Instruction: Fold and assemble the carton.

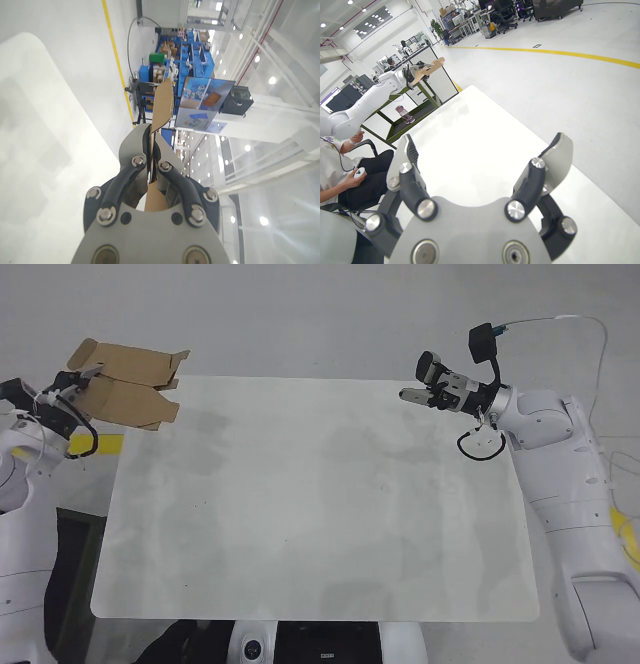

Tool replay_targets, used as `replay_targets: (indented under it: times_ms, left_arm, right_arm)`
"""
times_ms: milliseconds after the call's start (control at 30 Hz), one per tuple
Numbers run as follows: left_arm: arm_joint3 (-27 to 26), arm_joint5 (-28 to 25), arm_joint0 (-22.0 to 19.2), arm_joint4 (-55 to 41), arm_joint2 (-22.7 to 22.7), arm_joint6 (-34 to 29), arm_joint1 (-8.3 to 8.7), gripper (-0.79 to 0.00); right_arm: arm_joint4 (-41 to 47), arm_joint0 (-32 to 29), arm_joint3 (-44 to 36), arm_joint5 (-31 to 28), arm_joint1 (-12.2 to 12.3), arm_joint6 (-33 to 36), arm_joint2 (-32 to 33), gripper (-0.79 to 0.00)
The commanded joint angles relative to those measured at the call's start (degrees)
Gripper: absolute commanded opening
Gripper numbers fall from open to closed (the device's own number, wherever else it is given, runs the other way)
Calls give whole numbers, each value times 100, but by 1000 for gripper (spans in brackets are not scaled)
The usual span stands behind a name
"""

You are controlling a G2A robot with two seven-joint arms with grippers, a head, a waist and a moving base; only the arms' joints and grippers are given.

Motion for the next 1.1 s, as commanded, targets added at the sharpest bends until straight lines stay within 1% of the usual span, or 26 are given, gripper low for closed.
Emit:
replay_targets:
  times_ms: [0, 300, 500, 567, 700, 1067]
  left_arm:
    - [22, -140, -156, -18, 222, -191, -22, -785]
    - [232, -701, -862, -29, 1225, -864, -161, -785]
    - [452, -1129, -1271, -144, 1789, -1547, -264, -785]
    - [489, -1281, -1390, -148, 1986, -1861, -297, -785]
    - [549, -1612, -1555, -93, 2332, -2363, -358, -785]
    - [410, -2294, -1911, 198, 3191, -3164, -535, -785]
  right_arm:
    - [0, 0, 0, 0, 0, 0, 0, 0]
    - [0, 0, 0, 0, 0, 0, 0, 0]
    - [0, 0, 0, 0, 0, 0, 0, 0]
    - [0, 0, 0, 0, 0, 0, 0, 0]
    - [0, 0, 0, 0, 0, 0, 0, 0]
    - [0, 0, 0, 0, 0, 0, 0, 0]
